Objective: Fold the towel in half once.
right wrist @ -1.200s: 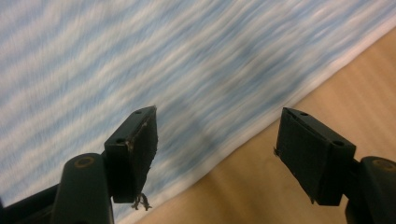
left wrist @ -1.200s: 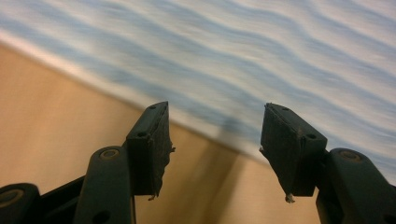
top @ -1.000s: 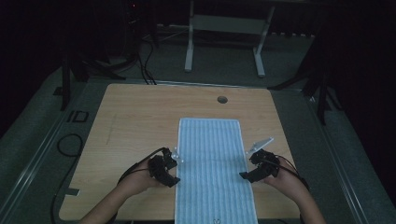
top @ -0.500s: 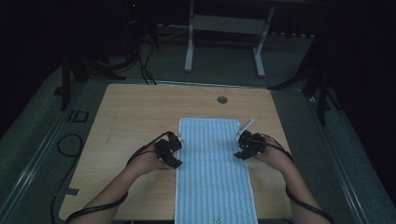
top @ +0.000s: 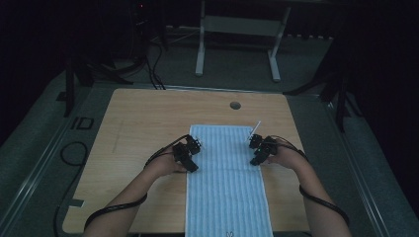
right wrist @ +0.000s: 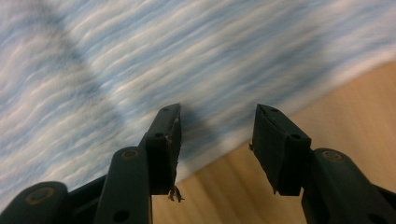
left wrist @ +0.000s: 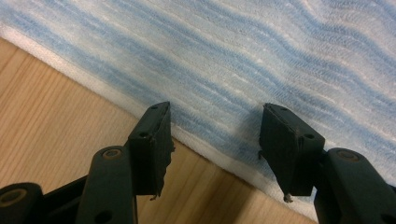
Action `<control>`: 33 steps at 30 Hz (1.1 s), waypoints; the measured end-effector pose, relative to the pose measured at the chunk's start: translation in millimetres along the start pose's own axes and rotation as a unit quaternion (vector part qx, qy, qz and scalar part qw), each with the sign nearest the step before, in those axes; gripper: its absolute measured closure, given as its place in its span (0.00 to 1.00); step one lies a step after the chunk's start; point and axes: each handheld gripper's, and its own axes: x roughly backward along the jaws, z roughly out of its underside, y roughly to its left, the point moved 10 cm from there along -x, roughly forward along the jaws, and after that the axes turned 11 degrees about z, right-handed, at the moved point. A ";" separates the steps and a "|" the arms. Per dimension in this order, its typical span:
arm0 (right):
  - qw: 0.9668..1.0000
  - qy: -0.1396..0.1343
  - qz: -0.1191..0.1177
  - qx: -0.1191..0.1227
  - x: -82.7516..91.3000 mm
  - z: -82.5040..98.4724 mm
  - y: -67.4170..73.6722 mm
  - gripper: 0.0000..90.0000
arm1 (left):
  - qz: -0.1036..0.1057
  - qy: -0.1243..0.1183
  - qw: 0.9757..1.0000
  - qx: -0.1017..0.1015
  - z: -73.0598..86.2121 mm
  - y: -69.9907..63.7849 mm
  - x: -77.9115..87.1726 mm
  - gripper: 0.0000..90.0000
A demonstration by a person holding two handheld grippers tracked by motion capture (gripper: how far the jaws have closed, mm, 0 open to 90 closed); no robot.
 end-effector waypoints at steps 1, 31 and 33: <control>1.000 -0.001 -0.002 0.003 0.0 -0.9 0.5 0.59 | 0.001 0.001 1.000 -0.001 -0.5 0.2 -0.1 0.49; 0.991 -0.105 0.082 -0.033 96.0 -21.0 -23.5 0.95 | -0.069 -0.065 0.995 -0.025 -16.7 -11.3 82.1 0.94; 0.990 -0.117 0.076 -0.027 100.7 -13.4 -8.4 0.95 | -0.056 -0.065 0.996 -0.033 -4.1 -27.7 80.5 0.93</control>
